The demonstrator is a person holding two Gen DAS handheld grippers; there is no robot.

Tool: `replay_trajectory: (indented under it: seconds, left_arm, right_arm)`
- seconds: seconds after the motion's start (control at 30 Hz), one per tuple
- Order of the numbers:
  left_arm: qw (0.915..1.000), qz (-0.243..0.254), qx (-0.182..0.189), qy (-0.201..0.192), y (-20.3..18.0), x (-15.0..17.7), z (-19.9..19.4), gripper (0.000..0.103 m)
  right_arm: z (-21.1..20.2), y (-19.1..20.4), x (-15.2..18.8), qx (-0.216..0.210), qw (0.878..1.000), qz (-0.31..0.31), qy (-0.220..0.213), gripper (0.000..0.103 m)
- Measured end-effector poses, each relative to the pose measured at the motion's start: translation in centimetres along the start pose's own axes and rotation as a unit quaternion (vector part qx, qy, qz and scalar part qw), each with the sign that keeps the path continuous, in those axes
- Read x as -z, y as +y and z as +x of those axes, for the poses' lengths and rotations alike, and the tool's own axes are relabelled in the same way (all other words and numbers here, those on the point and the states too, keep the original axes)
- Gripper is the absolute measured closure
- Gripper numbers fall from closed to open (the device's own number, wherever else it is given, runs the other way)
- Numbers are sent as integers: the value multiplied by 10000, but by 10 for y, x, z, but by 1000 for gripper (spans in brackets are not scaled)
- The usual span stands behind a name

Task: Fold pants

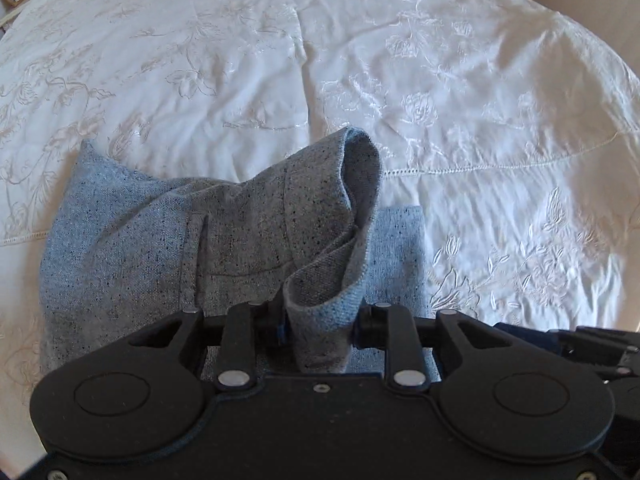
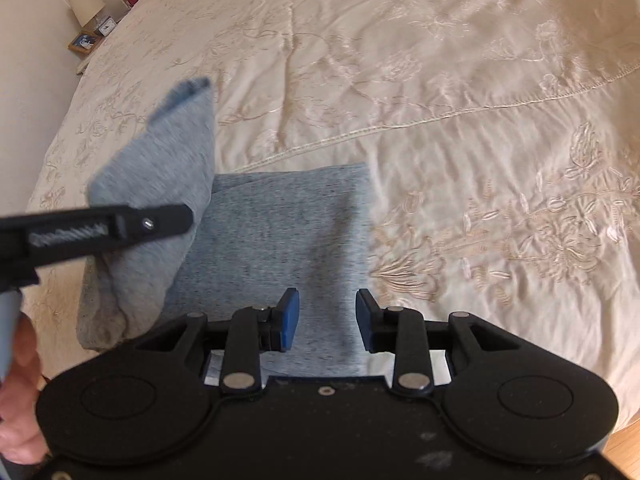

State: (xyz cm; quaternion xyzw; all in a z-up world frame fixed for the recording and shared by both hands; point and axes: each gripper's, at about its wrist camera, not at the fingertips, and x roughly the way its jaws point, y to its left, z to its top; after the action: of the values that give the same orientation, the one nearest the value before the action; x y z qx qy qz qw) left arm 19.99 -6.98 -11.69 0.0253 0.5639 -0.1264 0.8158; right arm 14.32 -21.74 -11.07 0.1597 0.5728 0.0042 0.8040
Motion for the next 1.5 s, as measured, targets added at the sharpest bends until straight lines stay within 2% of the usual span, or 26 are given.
replay_trajectory:
  seconds: [0.1, 0.23, 0.33, 0.43, 0.53, 0.67, 0.73, 0.87, 0.93, 1.03, 1.13, 1.2, 1.37, 1.5]
  left_arm:
    - [10000, 46, 66, 28, -2, 5, -7, 63]
    - [9984, -3, 563, 68, -14, 2, -15, 63]
    - [9987, 35, 505, -92, -20, 5, -28, 63]
    - [9991, -80, 143, -388, -10, 7, -42, 63]
    - [9970, -317, -444, -541, 22, 8, -48, 63]
    - [9911, -530, -1141, -437, 67, 10, -38, 63]
    - [9898, -603, -1263, -277, 84, 15, -25, 63]
    - [9933, -552, -947, 359, 95, 35, 9, 63]
    - [9939, -405, -891, 515, 93, 44, 23, 63]
    - [9943, -390, -878, 455, 91, 44, 19, 63]
    - [9954, -634, -629, 338, 101, 43, 5, 63]
    - [9955, -740, -532, 247, 107, 46, -4, 63]
    - [9943, -763, -736, 68, 123, 59, -28, 63]
    - [9929, -868, -758, 281, 136, 63, -33, 62]
  right_arm:
    - [-3, -19, -1, -10, 10000, 28, -5, 68]
    - [-4, -34, -6, -79, 9998, 165, -109, 68]
    - [-5, -39, -11, -106, 9992, 276, -282, 68]
    - [-8, -43, -17, -204, 9979, 414, -446, 67]
    - [-11, -44, -22, -471, 9962, 501, -527, 67]
    - [-9, -33, -22, -858, 9929, 491, -656, 67]
    - [-5, -24, -21, -957, 9924, 415, -646, 67]
    - [12, -5, -18, -872, 9945, 261, -523, 66]
    - [21, 2, -16, -724, 9960, 189, -482, 66]
    - [32, 12, -14, -464, 9980, 22, -426, 66]
    - [42, 20, -12, -200, 9987, -266, -384, 65]
    - [48, 22, -11, -251, 9987, -317, -303, 65]
    - [59, 21, -4, -409, 9990, -108, -176, 62]
    - [63, 24, -4, -481, 9987, 94, 121, 62]
